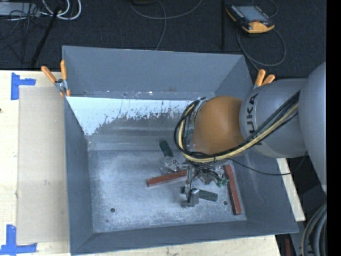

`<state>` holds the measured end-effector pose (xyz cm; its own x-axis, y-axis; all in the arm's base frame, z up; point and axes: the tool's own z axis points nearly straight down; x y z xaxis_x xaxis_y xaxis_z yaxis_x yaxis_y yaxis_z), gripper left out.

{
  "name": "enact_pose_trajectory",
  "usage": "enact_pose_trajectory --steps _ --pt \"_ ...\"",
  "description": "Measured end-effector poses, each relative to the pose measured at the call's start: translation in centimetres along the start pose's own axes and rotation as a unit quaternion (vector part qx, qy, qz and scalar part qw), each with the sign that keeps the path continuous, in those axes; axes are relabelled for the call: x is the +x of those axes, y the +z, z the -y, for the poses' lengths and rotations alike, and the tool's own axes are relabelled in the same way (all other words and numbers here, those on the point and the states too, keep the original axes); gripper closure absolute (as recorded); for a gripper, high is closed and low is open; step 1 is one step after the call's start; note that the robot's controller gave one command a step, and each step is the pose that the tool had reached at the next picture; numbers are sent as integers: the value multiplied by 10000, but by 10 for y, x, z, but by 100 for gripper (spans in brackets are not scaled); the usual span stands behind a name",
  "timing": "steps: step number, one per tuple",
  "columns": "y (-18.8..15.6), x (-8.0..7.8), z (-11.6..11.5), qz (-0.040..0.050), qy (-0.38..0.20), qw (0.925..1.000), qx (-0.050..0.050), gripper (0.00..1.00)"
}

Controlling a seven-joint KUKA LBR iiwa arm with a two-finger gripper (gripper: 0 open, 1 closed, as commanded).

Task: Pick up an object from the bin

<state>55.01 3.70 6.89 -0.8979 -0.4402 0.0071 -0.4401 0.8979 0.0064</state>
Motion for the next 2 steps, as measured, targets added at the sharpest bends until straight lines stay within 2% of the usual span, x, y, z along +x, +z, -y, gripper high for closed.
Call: enact_pose_trajectory --steps 1,2 --pt "-4 -1 3 33 12 10000 25 100" --pt "-150 -16 39 83 321 9994 51 100"
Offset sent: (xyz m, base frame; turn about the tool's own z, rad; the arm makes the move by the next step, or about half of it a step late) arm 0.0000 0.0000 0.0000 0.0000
